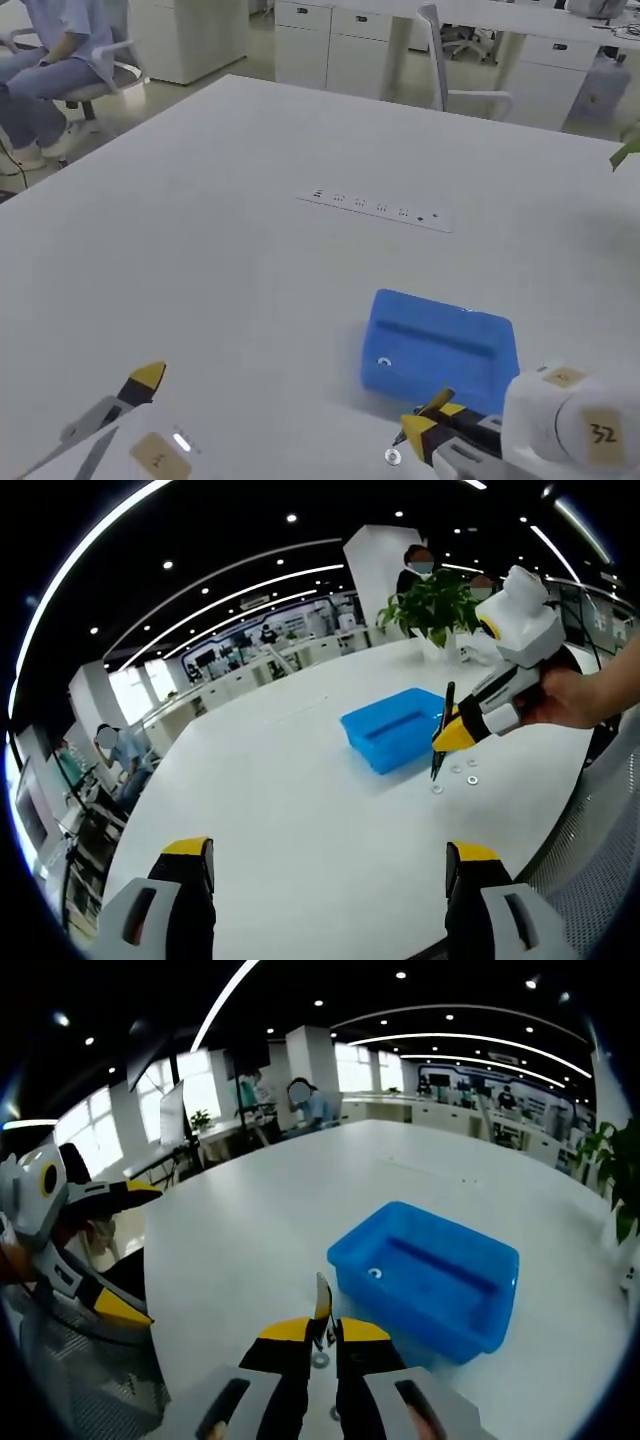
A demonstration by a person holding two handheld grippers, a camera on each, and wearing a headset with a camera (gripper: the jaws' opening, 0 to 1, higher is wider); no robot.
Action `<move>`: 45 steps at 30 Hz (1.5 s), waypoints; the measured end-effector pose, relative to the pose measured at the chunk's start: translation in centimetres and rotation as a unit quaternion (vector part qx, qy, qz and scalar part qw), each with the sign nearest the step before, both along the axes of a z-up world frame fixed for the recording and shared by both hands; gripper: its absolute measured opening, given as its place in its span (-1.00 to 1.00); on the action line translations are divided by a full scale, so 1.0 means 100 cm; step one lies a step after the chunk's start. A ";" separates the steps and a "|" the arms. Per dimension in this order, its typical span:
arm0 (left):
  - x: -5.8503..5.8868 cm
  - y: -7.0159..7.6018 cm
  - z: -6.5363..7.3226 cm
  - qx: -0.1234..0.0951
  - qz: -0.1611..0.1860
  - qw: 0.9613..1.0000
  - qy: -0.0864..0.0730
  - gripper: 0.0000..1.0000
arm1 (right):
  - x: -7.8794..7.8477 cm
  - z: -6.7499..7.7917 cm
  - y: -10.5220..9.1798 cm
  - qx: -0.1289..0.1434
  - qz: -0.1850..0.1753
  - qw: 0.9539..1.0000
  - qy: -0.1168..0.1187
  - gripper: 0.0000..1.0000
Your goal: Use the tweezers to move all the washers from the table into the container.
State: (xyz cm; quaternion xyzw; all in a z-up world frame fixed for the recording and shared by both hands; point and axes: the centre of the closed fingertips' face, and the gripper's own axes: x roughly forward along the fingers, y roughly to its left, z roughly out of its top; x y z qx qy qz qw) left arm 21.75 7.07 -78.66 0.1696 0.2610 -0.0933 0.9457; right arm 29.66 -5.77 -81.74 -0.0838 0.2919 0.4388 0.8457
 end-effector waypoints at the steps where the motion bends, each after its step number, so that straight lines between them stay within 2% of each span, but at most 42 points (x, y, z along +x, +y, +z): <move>1: 0.000 0.000 0.000 -0.001 0.001 1.000 0.000 0.98 | 0.000 0.000 0.000 0.000 0.000 1.000 0.000 -0.90; 6: 0.000 0.000 0.000 0.000 0.001 1.000 0.001 0.98 | -0.002 -0.006 -0.001 -0.007 0.004 1.000 0.007 -0.89; 11: 0.001 0.000 0.001 -0.002 0.003 1.000 0.001 0.98 | -0.004 -0.014 -0.002 -0.025 0.010 1.000 0.004 -0.89; 14: 0.001 0.000 0.000 -0.004 0.004 1.000 0.003 0.98 | -0.002 -0.012 -0.002 -0.028 0.012 1.000 -0.005 -0.89; 19: 0.001 -0.002 0.000 -0.004 0.001 1.000 0.004 0.98 | -0.001 -0.013 -0.002 -0.030 0.012 0.999 -0.004 -0.91; 27: 0.001 -0.003 0.005 -0.016 -0.003 1.000 -0.008 0.97 | -0.001 -0.012 0.001 -0.039 0.016 0.999 0.004 -0.92; 31: 0.002 -0.005 0.007 -0.021 -0.002 1.000 -0.012 0.97 | -0.003 -0.003 0.004 -0.029 0.020 0.999 0.010 -0.92; 36: 0.002 -0.004 0.008 -0.020 0.000 1.000 -0.015 0.96 | 0.001 0.014 0.006 -0.017 0.020 1.000 0.000 -0.92; 42: 0.003 0.000 0.010 -0.015 0.007 1.000 -0.021 0.95 | 0.020 0.042 0.008 0.012 0.001 1.000 -0.021 -0.92; 45: 0.004 0.003 0.011 -0.017 0.014 0.999 -0.025 0.96 | 0.029 0.048 0.010 0.010 0.000 0.999 -0.035 -0.92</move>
